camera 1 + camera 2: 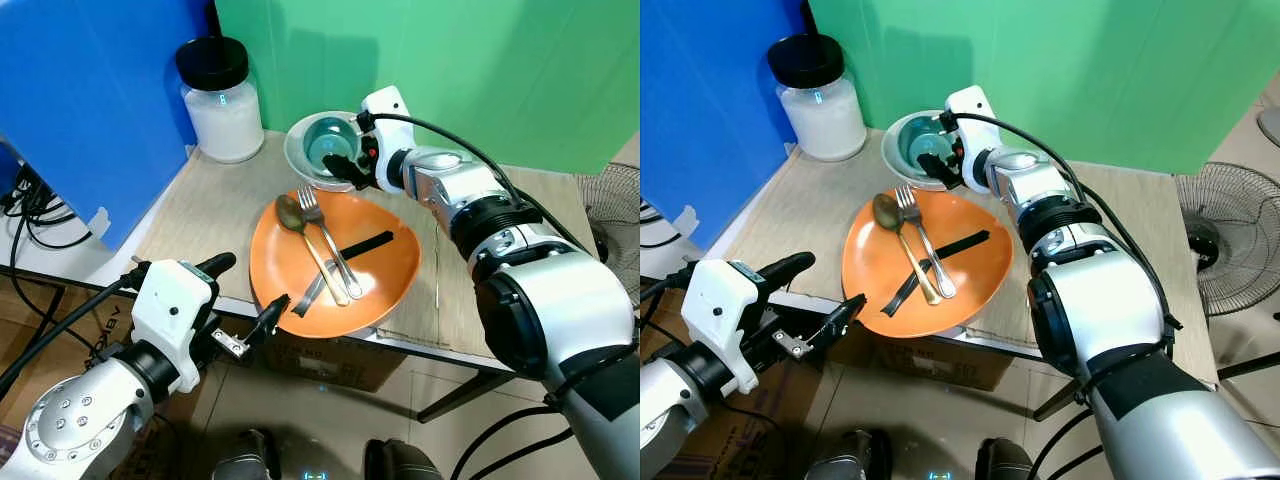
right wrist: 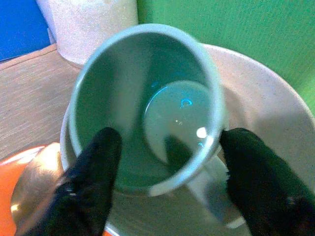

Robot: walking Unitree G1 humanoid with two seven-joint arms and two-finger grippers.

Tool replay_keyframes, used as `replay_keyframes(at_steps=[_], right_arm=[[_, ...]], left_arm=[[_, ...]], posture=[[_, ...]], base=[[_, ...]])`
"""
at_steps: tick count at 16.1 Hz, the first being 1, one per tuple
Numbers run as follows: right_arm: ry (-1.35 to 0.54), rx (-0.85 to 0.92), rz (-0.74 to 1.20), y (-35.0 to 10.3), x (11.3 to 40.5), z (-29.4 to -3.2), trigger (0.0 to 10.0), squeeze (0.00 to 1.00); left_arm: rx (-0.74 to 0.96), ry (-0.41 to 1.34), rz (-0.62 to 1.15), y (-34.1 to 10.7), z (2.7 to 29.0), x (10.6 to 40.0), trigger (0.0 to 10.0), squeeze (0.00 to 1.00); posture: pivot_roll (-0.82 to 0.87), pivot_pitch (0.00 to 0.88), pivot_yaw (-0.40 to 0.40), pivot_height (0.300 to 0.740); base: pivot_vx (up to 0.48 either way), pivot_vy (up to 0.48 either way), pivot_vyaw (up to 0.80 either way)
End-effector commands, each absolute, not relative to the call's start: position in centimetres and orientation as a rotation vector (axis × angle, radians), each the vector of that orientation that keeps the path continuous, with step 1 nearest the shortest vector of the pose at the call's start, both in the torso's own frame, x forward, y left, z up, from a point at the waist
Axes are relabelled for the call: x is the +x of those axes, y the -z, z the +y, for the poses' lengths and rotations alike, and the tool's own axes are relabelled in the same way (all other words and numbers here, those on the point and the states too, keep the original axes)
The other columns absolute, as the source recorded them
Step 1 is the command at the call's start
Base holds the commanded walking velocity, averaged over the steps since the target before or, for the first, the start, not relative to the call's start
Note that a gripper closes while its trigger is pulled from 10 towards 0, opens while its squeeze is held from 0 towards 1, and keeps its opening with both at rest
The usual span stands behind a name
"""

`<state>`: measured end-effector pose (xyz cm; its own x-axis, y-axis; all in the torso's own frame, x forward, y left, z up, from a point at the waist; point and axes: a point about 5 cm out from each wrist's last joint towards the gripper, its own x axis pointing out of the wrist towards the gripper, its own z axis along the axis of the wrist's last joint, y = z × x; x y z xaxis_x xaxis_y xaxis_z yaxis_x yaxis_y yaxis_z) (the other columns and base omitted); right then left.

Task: Setting the table

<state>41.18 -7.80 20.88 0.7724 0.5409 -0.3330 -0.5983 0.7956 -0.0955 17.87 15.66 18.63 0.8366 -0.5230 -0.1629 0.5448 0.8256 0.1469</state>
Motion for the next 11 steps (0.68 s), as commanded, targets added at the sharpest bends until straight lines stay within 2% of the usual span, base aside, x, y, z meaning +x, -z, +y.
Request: replay_keyframes(at_steps=[1,6,11], right_arm=[[-0.621,-0.200,0.327,-20.62,41.08,-7.56,0.0,0.00],[-0.614,-0.266,0.374,-19.73,40.90,-7.77,0.0,0.00],[-0.565,-0.254,0.362,-19.87,41.06,-7.91,0.0,0.00]], left_arm=[[0.195,0.580,0.123,-18.63,15.68,17.76,10.0,0.00],[0.203,0.588,0.125,-18.62,15.59,17.91,10.0,0.00],[0.212,0.593,0.124,-18.58,15.56,17.99,10.0,0.00]], posture=[[0.06,0.159,0.009,0.740],[0.06,0.152,0.010,0.740],[0.06,0.148,0.008,0.740]], base=[[0.000,0.000,0.00],[0.000,0.000,0.00],[0.000,0.000,0.00]])
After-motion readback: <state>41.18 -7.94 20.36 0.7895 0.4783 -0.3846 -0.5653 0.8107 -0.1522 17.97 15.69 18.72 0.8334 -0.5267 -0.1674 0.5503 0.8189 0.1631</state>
